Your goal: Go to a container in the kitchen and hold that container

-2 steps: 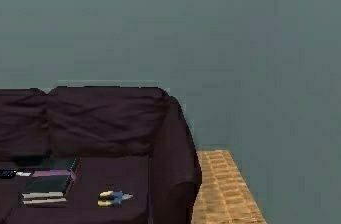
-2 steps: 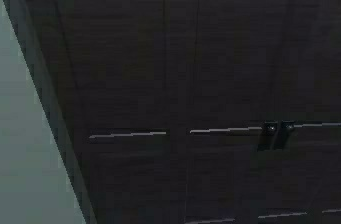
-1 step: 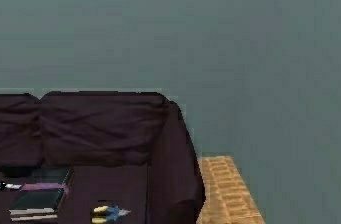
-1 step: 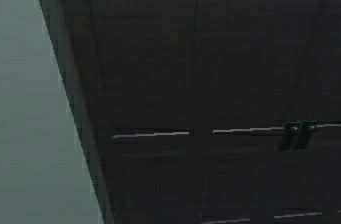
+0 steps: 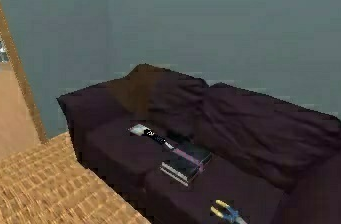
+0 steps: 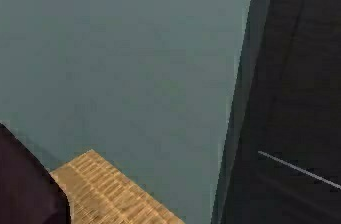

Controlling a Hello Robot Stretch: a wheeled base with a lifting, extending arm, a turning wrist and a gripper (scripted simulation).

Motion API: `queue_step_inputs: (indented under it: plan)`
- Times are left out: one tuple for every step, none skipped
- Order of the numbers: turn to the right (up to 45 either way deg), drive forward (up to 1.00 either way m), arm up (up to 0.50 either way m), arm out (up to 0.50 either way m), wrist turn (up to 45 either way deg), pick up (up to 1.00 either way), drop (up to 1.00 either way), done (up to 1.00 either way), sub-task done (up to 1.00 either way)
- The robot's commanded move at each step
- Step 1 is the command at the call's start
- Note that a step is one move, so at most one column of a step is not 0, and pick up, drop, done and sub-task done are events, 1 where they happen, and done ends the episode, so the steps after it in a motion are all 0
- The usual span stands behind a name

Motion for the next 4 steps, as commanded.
queue_step_inputs:
  plan:
    - [-45.0, 0.0, 0.0, 0.0, 0.0, 0.0, 0.0, 0.0, 0.0]
    - [0.0, 0.3, 0.0, 0.0, 0.0, 0.0, 0.0, 0.0, 0.0]
    - [-3.0, 0.0, 0.0, 0.0, 0.0, 0.0, 0.0, 0.0, 0.0]
    - [-45.0, 0.0, 0.0, 0.0, 0.0, 0.0, 0.0, 0.0, 0.0]
